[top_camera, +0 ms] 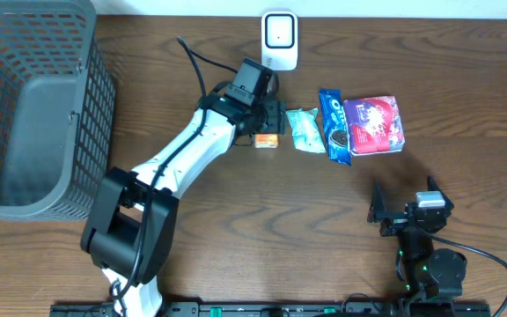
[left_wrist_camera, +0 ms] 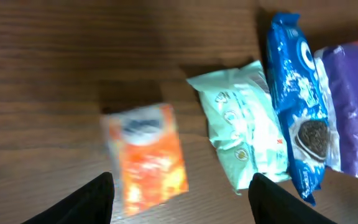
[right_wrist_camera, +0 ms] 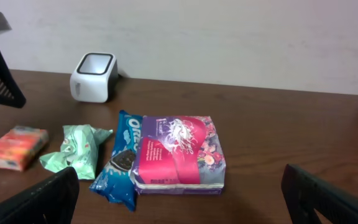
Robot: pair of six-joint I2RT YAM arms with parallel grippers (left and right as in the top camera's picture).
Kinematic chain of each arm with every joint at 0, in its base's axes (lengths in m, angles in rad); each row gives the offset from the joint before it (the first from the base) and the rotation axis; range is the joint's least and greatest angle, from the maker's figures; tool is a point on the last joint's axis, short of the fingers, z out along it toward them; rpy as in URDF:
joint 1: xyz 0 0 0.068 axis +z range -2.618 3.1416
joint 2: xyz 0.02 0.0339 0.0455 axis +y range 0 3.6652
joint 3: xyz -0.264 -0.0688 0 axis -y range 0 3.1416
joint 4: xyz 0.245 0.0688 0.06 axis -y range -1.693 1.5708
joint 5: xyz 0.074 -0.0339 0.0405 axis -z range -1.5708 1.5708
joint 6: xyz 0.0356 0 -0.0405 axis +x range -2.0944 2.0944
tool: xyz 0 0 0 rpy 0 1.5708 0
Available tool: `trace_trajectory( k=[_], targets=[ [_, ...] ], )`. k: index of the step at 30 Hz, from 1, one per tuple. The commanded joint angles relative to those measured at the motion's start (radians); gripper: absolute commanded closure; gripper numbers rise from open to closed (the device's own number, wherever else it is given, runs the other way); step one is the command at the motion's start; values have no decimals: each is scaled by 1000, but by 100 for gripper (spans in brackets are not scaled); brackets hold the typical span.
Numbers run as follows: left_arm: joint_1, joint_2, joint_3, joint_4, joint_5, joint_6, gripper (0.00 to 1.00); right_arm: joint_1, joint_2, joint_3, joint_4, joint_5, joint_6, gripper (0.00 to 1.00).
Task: Scan the item barcode
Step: 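Carry the orange box out and set it left of the mint packet, then open the left gripper and pull it back beside the basket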
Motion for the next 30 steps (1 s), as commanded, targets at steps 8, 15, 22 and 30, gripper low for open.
trace_trajectory(
  k=[8,15,22,30],
  targets=[
    [161,-286,5,-92,2,-1,30,6,-6,-2,-3,-2,-1,1],
    [236,-576,5,-320,2,0,29,6,-6,-2,-3,-2,-1,1],
    [236,-782,5,-482,-27,105,2,6,-6,-2,-3,-2,-1,1],
    [236,-824,4,-764,-182,19,2,6,-6,-2,-3,-2,-1,1]
  ],
)
